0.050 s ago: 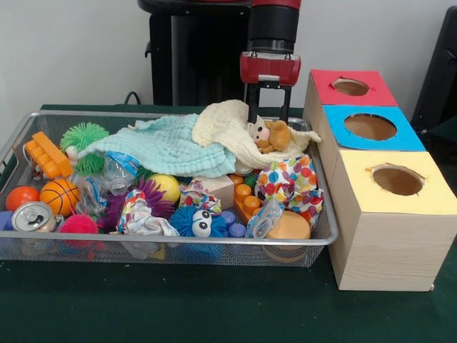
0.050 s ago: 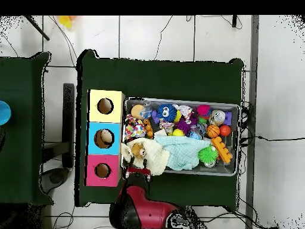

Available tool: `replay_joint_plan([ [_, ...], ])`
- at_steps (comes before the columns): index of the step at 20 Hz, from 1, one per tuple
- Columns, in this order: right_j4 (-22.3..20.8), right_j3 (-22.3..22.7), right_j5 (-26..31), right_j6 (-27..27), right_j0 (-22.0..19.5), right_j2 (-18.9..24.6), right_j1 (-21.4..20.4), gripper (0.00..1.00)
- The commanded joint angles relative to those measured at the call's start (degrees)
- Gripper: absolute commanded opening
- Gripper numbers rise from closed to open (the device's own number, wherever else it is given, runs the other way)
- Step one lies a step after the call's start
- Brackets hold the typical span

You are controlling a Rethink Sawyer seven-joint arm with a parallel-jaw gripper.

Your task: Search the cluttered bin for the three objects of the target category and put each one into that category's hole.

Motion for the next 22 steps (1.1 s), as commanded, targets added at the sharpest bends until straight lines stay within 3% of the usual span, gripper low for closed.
replay_joint_plan([
  [1, -1.0, -10.7, -5.8, 12.6, -1.2, 6.2, 2.3, 1.0],
  [22, -0.5, -11.1, -9.4, 12.6, -0.3, 5.3, 2.8, 1.0],
])
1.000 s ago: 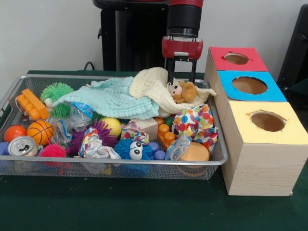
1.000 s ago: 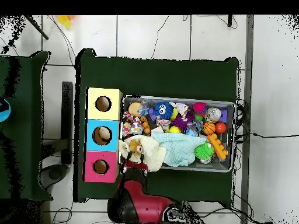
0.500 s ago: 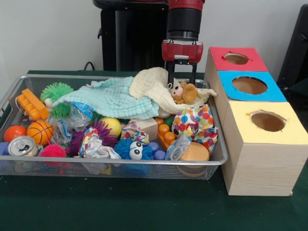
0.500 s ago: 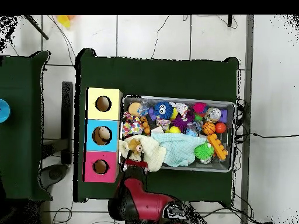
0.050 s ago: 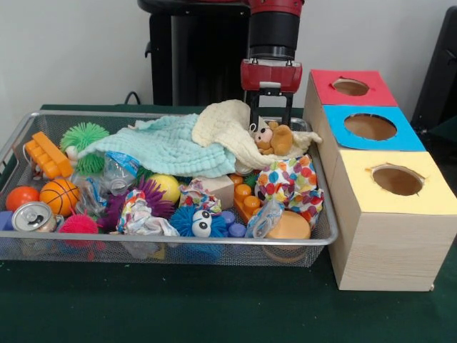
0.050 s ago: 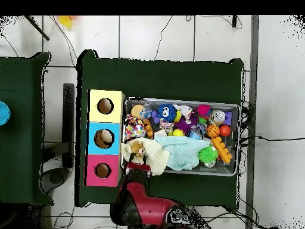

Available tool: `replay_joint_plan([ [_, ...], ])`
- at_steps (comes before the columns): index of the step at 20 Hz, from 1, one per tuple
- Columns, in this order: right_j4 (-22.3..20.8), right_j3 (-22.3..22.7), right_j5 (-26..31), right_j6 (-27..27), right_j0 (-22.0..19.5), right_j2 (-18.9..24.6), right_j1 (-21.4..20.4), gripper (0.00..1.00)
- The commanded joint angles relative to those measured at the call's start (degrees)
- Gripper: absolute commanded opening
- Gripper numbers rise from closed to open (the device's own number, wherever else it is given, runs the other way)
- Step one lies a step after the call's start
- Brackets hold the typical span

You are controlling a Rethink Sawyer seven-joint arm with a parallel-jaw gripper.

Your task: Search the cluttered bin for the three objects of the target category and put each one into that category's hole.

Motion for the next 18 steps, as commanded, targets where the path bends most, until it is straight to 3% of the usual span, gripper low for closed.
replay_joint_plan([
  [1, 0.0, -9.6, -7.7, 12.5, -0.1, 4.9, 1.7, 1.0],
  [18, 1.6, -10.7, -10.3, 11.0, 1.2, 3.7, 2.6, 1.0],
])
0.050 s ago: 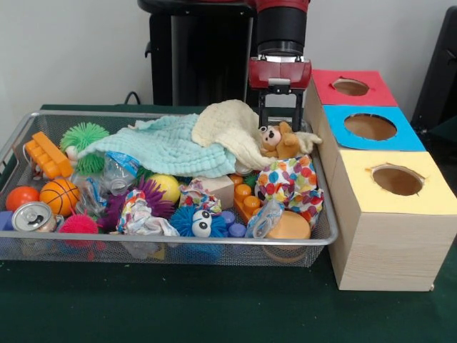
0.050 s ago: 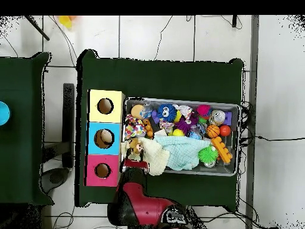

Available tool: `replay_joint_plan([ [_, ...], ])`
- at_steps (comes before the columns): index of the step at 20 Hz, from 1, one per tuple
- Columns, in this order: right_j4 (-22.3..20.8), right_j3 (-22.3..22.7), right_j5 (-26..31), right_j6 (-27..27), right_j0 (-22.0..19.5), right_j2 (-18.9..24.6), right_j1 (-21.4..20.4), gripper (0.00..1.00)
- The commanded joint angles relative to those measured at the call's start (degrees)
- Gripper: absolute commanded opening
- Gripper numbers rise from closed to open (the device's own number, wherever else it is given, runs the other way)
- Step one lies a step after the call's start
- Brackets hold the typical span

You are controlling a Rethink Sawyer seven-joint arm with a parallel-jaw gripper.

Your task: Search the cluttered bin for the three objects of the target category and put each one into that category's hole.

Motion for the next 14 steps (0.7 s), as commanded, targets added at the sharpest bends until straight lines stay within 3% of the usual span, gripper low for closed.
replay_joint_plan([
  [1, 1.7, -10.7, -4.3, 10.9, -0.2, 3.6, 2.6, 1.0],
  [4, 1.3, -10.9, -3.7, 10.5, -0.3, 3.5, 2.7, 1.0],
  [5, 1.0, -11.0, -3.6, 10.5, -0.4, 3.6, 2.8, 0.0],
  [14, 1.2, -10.3, -3.6, 11.5, -0.2, 3.8, 2.3, 0.0],
])
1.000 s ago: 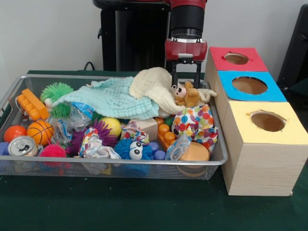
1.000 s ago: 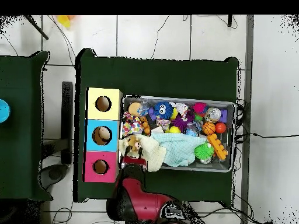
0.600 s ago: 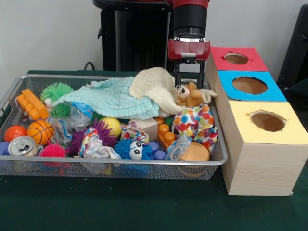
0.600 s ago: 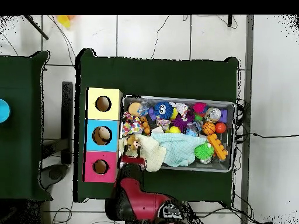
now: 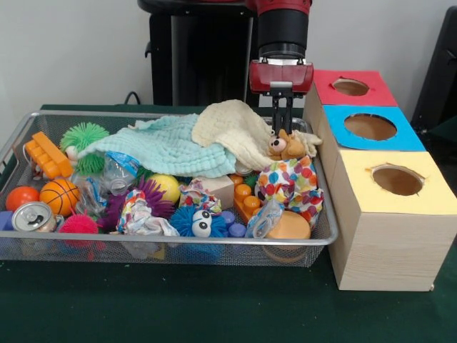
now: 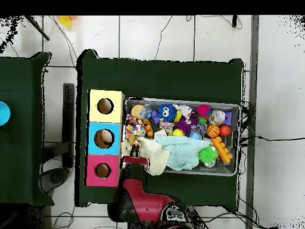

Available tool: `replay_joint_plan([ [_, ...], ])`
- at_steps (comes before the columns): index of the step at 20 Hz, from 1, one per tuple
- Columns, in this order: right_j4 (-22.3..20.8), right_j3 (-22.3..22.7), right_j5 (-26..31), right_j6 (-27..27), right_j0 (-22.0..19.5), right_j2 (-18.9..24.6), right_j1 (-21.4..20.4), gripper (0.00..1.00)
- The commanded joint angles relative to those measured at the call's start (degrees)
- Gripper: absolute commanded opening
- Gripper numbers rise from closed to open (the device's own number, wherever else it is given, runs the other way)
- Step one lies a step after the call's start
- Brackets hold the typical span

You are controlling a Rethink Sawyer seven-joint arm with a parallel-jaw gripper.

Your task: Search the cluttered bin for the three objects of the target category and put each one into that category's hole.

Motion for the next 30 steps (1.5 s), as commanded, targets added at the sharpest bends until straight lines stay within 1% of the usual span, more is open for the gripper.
replay_joint_plan([
  [1, 1.2, -8.6, -3.7, 11.6, -0.4, 3.8, 2.3, 0.0],
  [4, 1.2, -8.6, -4.4, 11.7, -0.2, 3.7, 2.9, 0.0],
  [8, 1.5, -7.6, -2.9, 11.8, -0.1, 3.7, 1.0, 0.0],
  [20, 3.8, -0.8, 6.0, 11.5, 1.6, 2.5, -10.2, 0.0],
  [21, 3.9, -0.5, 7.2, 11.4, 1.7, 2.4, -11.6, 0.0],
  [23, 4.2, -0.1, 7.6, 11.5, 2.0, 2.2, -12.1, 0.0],
  [30, 4.7, 1.3, 12.6, 10.9, 2.4, 1.6, -17.2, 0.0],
])
